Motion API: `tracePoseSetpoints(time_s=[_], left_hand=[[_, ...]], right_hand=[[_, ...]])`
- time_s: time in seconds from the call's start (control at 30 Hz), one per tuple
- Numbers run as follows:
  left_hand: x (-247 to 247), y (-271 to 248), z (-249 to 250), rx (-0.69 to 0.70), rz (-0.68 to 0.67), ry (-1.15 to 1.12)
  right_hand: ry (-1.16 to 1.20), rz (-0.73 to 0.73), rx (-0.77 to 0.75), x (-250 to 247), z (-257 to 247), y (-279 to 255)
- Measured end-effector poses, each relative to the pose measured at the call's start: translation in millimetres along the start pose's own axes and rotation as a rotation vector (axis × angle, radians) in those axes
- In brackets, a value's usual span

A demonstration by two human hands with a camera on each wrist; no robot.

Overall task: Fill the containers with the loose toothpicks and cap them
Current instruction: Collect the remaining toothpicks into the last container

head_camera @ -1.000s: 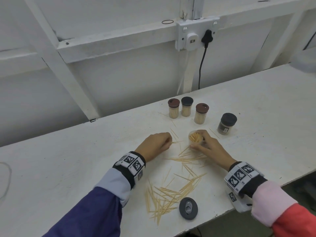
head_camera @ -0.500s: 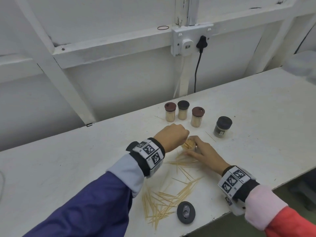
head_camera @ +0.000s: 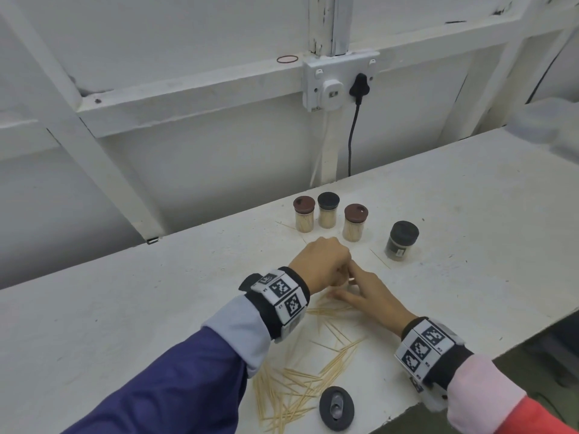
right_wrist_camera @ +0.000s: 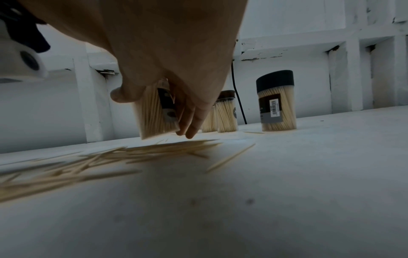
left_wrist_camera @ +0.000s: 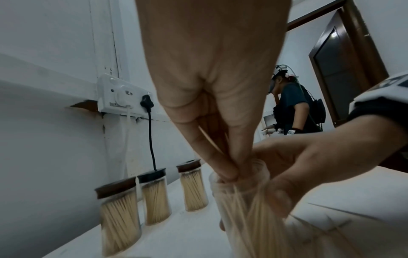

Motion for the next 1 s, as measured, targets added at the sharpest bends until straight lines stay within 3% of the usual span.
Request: tracePoseSetpoints(time_s=[0.1,0.3,0.4,0.5,0.6,0.73,0.8,0.87,0.93,1.0], left_hand=[[2.3,-0.1,-7.3,0.023,0.077,-0.098],[3.4,-2.4,-36.3,0.186,0.152,-0.526],[10.1,-0.7,-45.9,0.236,0.144,-0.419],[20.0,-2.7,-44.1,0.322,0.257,-0.264],[23.7,-6.6,-46.4,0.441,0.359,-0.533],[21.1,-1.1,-87.8,0.234,0.484,-0.924],[22.4,6.5,-115.7,0.105,0.556,-0.919],[26.7,18.2,-147.5,-0.086,0.558,-0.768],[36.4,33.3,-168.5,-0.273,0.336,-0.513],[48.9,45.0,-173.0,-0.338,0.02,-0.284]], right_hand=[[0.041,0.026,0.017,-1.9,2.5,0.4],[0.103,0.024,0.009,-4.1,3.5,-0.6],[0.115,0.033,0.009,-5.0,4.2,-0.3],[0.125,0.032,-0.001,-4.0,4.0,0.0],[0.136,0.012,-0.004,-1.5,5.4,0.4],[0.135,0.005,0.037,-3.3,8.1,0.5],[0.148,0.007,0.05,-4.9,7.9,-0.2],[0.166,0.008,0.052,-5.8,7.2,-0.8],[0.176,0.005,0.053,-5.8,6.6,-1.3],[0.171,0.0,0.056,-5.1,6.2,-1.5]])
Point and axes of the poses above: each hand's wrist, its own y-axis towards the middle knuckle, its own x-axis out of the palm, z = x × y, the point moved 5 cm from there along y, towards the middle knuckle, and after that the axes turned 15 degrees about -z, right-handed, at the moved point
